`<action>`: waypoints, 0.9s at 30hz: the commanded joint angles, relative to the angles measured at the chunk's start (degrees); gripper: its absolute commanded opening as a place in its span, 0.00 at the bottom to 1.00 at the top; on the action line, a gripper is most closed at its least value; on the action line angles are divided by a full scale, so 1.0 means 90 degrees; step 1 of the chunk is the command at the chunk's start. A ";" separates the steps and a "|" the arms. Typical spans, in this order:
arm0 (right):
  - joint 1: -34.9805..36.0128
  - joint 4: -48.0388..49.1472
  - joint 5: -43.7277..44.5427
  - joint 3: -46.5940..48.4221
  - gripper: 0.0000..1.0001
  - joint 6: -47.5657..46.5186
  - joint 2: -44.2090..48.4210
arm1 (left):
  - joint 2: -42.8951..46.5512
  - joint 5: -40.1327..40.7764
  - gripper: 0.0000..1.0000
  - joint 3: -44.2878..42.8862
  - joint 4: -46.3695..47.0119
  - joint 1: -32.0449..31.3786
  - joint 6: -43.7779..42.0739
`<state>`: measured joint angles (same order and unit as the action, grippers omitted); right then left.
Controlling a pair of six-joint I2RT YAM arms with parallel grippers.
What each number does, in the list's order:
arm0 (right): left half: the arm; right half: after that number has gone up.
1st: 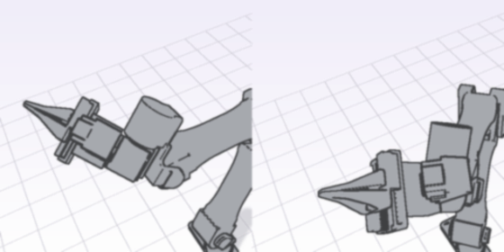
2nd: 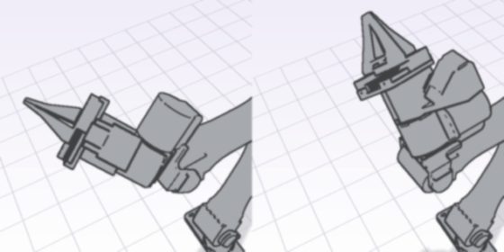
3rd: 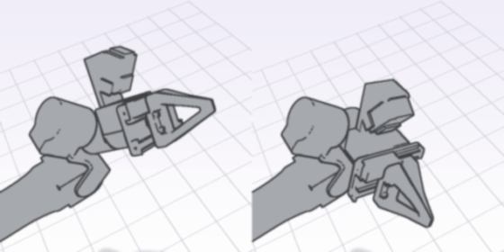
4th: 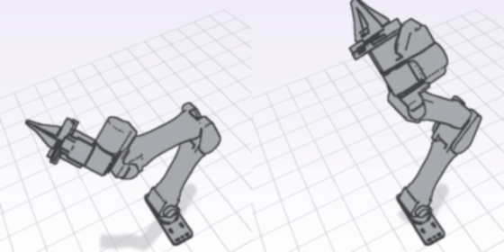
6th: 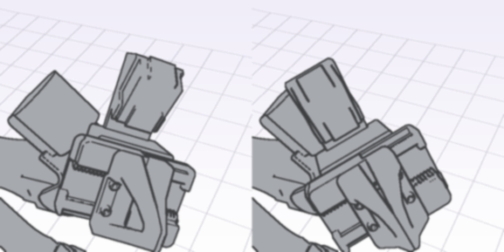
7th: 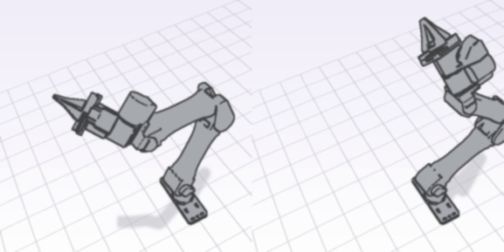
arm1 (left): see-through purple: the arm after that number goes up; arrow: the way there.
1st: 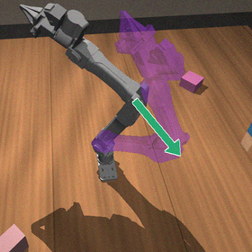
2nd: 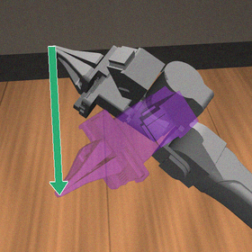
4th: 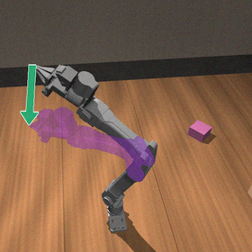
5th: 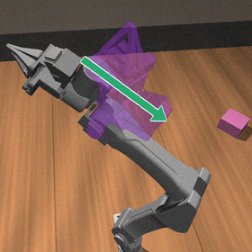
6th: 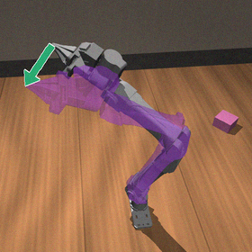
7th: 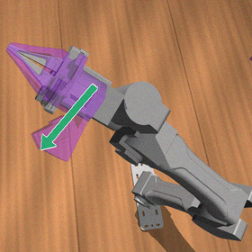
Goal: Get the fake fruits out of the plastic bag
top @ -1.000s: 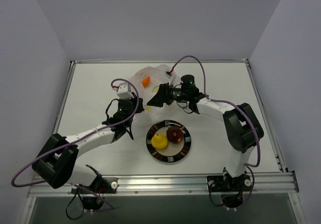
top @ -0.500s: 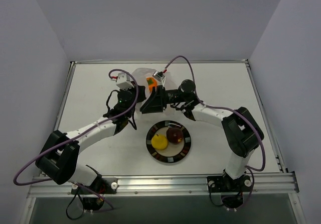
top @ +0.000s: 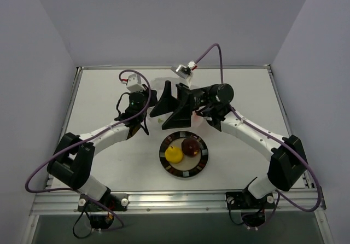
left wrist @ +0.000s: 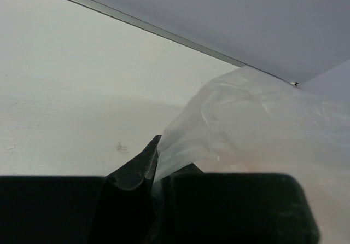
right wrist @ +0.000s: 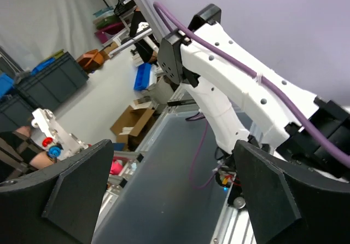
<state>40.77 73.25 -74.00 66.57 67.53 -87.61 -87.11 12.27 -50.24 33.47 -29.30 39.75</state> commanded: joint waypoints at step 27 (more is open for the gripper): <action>-0.0968 -0.7387 0.5620 0.1443 1.00 -0.6048 0.0464 | -0.0194 -0.0397 0.02 -0.2191 -0.0613 0.0257 -0.0393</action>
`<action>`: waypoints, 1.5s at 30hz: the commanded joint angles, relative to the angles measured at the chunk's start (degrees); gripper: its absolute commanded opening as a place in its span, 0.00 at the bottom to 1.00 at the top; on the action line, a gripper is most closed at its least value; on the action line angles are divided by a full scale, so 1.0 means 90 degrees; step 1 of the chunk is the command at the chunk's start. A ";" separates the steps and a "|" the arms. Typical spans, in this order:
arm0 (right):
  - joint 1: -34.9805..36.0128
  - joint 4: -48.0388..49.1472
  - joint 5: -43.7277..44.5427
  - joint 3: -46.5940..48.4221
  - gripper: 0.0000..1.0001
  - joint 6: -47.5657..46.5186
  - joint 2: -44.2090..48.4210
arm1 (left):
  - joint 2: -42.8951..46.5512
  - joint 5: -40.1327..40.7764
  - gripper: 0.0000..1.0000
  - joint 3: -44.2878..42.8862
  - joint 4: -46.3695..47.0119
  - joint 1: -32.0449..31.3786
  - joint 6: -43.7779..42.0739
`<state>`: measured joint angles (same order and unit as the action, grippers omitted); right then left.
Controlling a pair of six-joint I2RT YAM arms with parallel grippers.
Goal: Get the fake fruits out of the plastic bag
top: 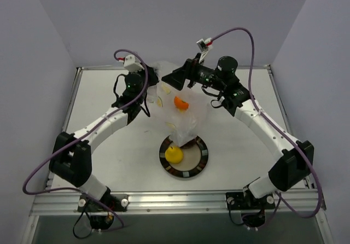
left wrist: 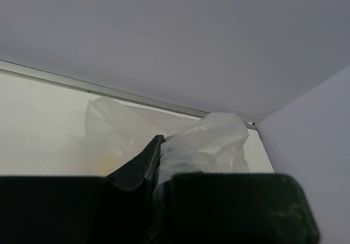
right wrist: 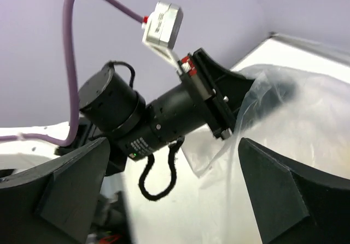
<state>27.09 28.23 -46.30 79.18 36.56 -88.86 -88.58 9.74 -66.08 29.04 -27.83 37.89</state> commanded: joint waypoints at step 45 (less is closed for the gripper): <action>-0.0051 -0.2043 0.4676 0.2502 0.03 -0.3378 -0.2656 | 0.3416 0.0803 0.02 0.3094 -0.0678 -0.0452 -0.0392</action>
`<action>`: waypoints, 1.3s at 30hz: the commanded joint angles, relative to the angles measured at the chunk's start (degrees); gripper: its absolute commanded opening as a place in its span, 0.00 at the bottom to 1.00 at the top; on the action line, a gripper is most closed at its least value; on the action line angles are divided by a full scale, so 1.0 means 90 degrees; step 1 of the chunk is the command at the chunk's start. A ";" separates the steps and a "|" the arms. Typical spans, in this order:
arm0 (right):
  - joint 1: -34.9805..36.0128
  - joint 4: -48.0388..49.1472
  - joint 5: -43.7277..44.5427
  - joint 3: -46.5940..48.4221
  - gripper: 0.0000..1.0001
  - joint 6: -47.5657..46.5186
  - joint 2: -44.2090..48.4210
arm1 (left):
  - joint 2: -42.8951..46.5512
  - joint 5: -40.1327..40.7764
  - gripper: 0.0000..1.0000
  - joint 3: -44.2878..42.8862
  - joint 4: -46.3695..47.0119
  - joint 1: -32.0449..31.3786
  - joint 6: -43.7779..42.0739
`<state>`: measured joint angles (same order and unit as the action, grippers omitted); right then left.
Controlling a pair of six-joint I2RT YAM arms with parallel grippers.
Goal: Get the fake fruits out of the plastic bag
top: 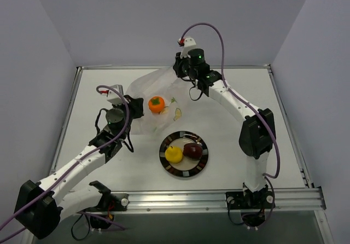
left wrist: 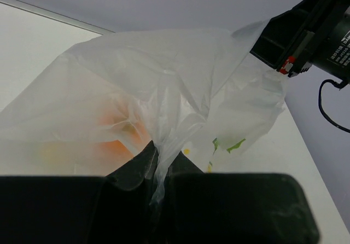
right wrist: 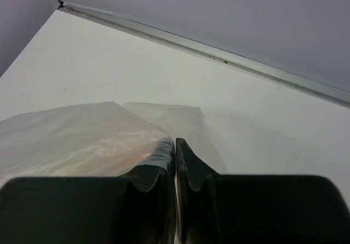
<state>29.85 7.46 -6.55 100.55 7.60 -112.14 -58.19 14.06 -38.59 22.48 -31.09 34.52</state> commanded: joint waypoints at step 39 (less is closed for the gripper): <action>-0.0699 0.0372 -0.0953 -0.2001 0.96 0.0221 0.2166 | -0.1288 0.0898 0.02 -0.0223 0.0052 -0.0042 0.0754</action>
<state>22.98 8.60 -13.80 86.74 9.34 -96.23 -72.62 23.05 -35.77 25.65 -32.16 40.27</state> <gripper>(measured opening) 0.960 0.028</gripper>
